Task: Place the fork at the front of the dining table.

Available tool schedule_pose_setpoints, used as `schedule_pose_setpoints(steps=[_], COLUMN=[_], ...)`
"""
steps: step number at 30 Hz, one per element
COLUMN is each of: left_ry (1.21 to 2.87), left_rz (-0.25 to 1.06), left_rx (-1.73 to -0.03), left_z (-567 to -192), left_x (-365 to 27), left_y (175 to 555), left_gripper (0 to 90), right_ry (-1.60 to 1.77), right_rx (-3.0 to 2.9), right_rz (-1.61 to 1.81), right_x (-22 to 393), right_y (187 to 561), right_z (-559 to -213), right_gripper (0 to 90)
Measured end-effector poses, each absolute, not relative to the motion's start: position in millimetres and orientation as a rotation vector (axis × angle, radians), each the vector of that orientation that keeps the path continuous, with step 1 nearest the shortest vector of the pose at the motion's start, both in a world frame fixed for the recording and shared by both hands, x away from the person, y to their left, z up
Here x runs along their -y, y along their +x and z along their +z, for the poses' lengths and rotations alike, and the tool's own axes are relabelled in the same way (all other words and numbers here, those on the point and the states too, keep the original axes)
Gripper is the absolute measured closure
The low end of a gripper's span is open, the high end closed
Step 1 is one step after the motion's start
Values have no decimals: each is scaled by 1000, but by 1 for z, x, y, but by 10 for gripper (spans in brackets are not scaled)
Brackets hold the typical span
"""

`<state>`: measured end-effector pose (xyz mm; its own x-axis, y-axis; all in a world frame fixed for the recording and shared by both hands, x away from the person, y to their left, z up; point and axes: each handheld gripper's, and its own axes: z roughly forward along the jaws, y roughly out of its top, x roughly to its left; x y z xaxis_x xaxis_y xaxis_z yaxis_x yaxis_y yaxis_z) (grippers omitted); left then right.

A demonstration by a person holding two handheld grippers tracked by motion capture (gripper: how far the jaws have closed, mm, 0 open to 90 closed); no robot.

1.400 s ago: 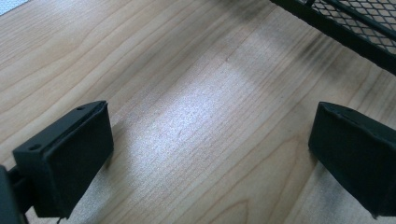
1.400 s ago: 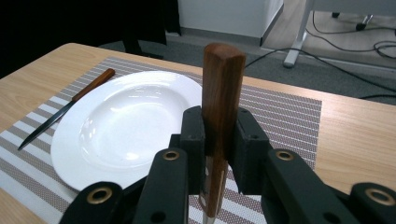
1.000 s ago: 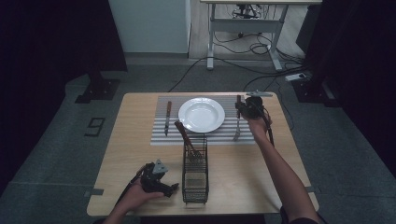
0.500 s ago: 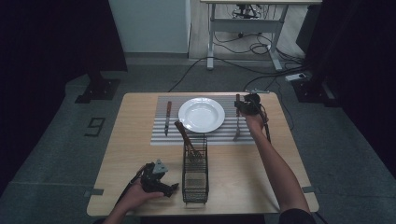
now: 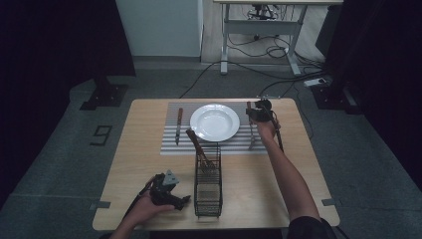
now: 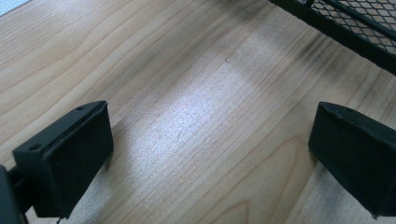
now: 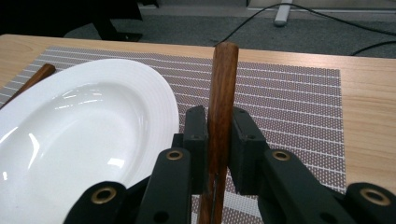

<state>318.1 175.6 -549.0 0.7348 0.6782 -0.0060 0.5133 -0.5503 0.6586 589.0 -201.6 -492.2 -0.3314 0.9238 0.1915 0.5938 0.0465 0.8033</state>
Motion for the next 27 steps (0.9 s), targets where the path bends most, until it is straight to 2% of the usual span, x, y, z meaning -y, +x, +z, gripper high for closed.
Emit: schedule_pose_setpoints(steps=[27], left_ry=[2282], left_rz=[328], left_rx=[-893], left_z=[-549], left_x=[-176], left_y=[318], left_gripper=[0], right_ry=[1679], right_rx=[-1934], right_rz=[1128], right_x=[207], right_y=[610], right_z=[-536], right_gripper=[758])
